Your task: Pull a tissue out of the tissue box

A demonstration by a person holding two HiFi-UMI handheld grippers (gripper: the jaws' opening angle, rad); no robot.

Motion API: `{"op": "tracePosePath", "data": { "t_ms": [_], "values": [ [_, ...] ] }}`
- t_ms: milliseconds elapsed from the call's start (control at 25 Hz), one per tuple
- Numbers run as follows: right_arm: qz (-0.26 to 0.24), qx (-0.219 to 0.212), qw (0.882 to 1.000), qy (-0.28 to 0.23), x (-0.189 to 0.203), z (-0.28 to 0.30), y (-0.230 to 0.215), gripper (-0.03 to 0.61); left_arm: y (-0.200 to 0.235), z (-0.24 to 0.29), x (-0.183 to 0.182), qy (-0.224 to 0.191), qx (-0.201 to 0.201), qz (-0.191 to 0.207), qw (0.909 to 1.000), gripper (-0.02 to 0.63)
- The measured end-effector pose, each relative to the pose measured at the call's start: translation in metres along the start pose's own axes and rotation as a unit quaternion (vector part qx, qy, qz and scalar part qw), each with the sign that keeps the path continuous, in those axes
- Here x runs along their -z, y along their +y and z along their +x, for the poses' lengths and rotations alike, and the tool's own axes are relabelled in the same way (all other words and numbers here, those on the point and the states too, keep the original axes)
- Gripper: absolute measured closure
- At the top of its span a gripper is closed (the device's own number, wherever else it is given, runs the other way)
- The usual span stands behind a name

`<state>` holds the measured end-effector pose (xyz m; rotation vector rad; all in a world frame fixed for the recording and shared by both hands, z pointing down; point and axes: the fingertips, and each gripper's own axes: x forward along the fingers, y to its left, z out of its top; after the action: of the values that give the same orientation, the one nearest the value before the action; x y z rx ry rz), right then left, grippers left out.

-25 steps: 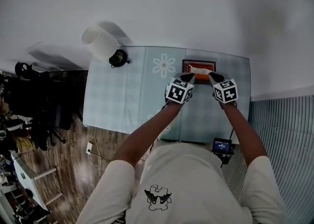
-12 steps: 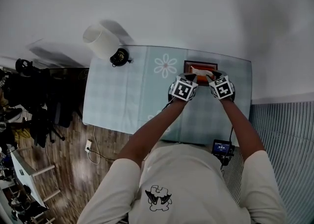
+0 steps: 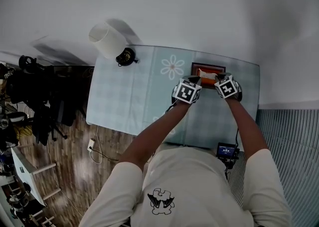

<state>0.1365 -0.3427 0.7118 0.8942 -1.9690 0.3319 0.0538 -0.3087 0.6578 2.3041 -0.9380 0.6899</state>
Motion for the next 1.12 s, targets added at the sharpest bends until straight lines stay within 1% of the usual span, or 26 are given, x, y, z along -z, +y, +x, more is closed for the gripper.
{"op": "tracePosePath", "data": {
  "t_ms": [40, 320, 440, 600, 840, 1000, 1120],
  "values": [
    [0.002, 0.001, 1.0, -0.002, -0.001, -0.001, 0.0, 0.561, 0.001, 0.0, 0.0, 0.0, 0.0, -0.002, 1.0, 0.607],
    [0.018, -0.007, 1.0, -0.018, -0.002, -0.01, 0.001, 0.564, 0.001, -0.002, 0.004, 0.002, -0.002, -0.003, 1.0, 0.607],
    [0.032, -0.009, 0.999, -0.037, -0.007, -0.022, 0.0, 0.564, 0.001, -0.006, 0.001, -0.004, -0.01, 0.005, 0.9999, 0.607],
    [0.045, -0.01, 0.997, -0.061, -0.014, -0.039, 0.002, 0.563, 0.004, -0.014, -0.002, -0.017, -0.015, -0.016, 0.9996, 0.607],
    [0.058, -0.008, 0.992, -0.11, -0.032, -0.073, 0.008, 0.565, 0.008, -0.024, -0.001, -0.025, -0.027, -0.025, 0.999, 0.607],
    [0.077, -0.009, 0.987, -0.139, -0.04, -0.093, 0.016, 0.565, 0.005, -0.029, 0.0, -0.031, -0.029, -0.019, 0.9989, 0.607],
    [0.079, -0.007, 0.985, -0.154, -0.044, -0.105, 0.022, 0.565, 0.0, -0.035, -0.004, -0.038, -0.03, -0.002, 0.9988, 0.607]
  ]
}}
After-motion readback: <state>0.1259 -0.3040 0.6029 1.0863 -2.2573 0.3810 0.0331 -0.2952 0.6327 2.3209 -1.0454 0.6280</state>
